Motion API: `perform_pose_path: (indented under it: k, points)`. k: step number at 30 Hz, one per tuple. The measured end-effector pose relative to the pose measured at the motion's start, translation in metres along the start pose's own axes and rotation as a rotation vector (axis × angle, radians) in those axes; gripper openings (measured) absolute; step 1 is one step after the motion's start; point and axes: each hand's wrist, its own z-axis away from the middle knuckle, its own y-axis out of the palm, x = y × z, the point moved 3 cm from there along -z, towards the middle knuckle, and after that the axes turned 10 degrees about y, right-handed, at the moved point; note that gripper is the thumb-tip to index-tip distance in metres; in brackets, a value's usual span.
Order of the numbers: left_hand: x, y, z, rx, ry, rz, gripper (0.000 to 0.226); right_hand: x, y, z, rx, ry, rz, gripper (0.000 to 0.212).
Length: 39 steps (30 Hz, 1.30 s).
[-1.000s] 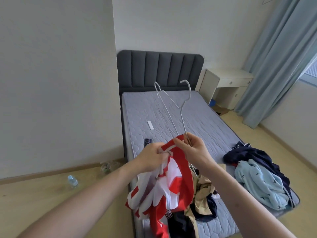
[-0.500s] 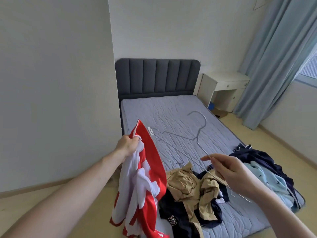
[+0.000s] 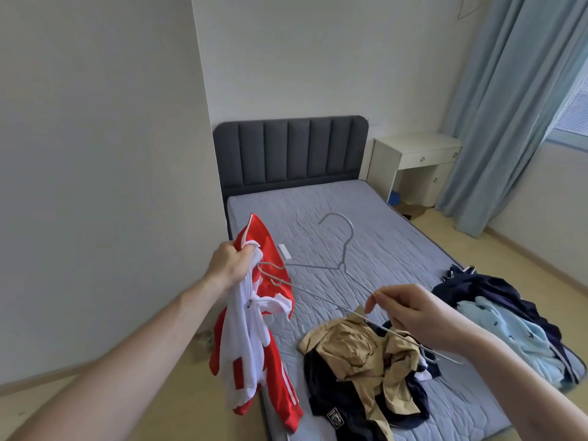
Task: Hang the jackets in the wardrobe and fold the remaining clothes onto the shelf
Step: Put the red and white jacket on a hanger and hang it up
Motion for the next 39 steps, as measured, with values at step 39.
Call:
perform_pose_path:
  k: [39]
  points:
    - [-0.128, -0.029, 0.029, 0.32, 0.807, -0.145, 0.026, -0.107, 0.041, -0.01, -0.255, 0.479, -1.242, 0.035]
